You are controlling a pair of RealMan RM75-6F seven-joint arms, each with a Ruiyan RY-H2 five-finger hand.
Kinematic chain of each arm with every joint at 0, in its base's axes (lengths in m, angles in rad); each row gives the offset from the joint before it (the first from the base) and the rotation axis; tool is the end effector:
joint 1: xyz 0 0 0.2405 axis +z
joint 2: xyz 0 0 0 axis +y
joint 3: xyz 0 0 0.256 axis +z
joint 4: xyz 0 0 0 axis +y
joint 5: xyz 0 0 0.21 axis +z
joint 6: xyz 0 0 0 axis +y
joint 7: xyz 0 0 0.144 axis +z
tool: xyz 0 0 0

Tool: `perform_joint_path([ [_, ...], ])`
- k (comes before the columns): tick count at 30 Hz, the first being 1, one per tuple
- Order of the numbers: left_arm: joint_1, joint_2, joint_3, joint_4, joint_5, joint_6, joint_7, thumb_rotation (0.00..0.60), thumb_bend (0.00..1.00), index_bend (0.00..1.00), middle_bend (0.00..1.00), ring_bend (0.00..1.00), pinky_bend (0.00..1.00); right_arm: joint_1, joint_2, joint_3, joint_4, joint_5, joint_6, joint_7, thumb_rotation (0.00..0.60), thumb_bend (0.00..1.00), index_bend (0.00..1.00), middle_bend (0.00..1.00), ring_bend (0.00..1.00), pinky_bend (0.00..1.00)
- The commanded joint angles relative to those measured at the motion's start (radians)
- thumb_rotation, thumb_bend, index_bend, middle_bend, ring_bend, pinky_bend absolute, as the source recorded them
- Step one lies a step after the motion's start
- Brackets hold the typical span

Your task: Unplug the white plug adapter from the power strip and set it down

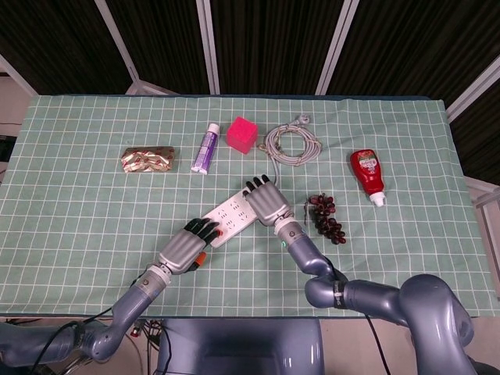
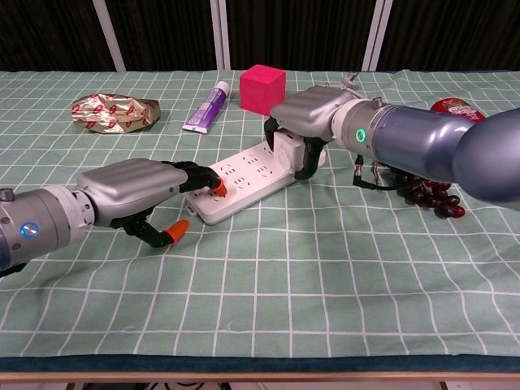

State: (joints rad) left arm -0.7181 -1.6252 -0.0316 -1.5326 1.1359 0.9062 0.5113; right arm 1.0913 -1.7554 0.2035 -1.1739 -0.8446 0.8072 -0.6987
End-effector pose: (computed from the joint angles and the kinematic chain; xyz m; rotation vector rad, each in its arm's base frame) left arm -0.1512 0.2810 -0.0696 -2.1447 -0.8960 -0.7485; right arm -0.0651 -0.4038 -0.0739 2.0415 -0.5834 0.6998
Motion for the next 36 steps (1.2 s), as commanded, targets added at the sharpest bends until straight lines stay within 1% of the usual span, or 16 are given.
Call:
perform_joint_path([
  [1, 0.000, 0.001, 0.001, 0.001, 0.001, 0.000, -0.002, 0.600, 0.53, 0.20, 0.11, 0.02, 0.12, -0.001, -0.003, -0.001, 0.009, -0.003, -0.002, 0.008, 0.600, 0.43, 0.42, 0.23, 0.19, 0.21],
  [8, 0.000, 0.000, 0.005, 0.005, 0.003, 0.000, -0.005, 0.600, 0.53, 0.20, 0.11, 0.03, 0.12, -0.003, -0.001, -0.006, 0.006, -0.020, 0.003, 0.019, 0.600, 0.61, 0.56, 0.25, 0.19, 0.21],
  [12, 0.000, -0.001, 0.006, 0.005, 0.003, 0.001, -0.004, 0.600, 0.53, 0.20, 0.11, 0.02, 0.12, -0.004, 0.004, -0.007, -0.006, -0.034, 0.013, 0.021, 0.600, 0.67, 0.59, 0.26, 0.20, 0.22],
  [20, -0.001, 0.000, 0.008, -0.002, 0.004, 0.004, 0.000, 0.600, 0.53, 0.20, 0.11, 0.02, 0.12, -0.008, 0.020, 0.006, -0.035, -0.029, 0.038, 0.018, 0.600, 0.71, 0.62, 0.28, 0.21, 0.23],
  [29, 0.001, 0.004, 0.012, -0.013, 0.001, 0.010, 0.008, 0.600, 0.53, 0.20, 0.11, 0.03, 0.12, -0.020, 0.030, 0.011, -0.060, -0.029, 0.074, 0.015, 0.600, 0.71, 0.65, 0.30, 0.22, 0.25],
  [36, 0.003, 0.007, 0.015, -0.018, -0.007, 0.012, 0.013, 0.600, 0.53, 0.20, 0.11, 0.03, 0.12, -0.030, 0.056, 0.023, -0.111, -0.037, 0.112, 0.009, 0.600, 0.71, 0.65, 0.30, 0.22, 0.26],
])
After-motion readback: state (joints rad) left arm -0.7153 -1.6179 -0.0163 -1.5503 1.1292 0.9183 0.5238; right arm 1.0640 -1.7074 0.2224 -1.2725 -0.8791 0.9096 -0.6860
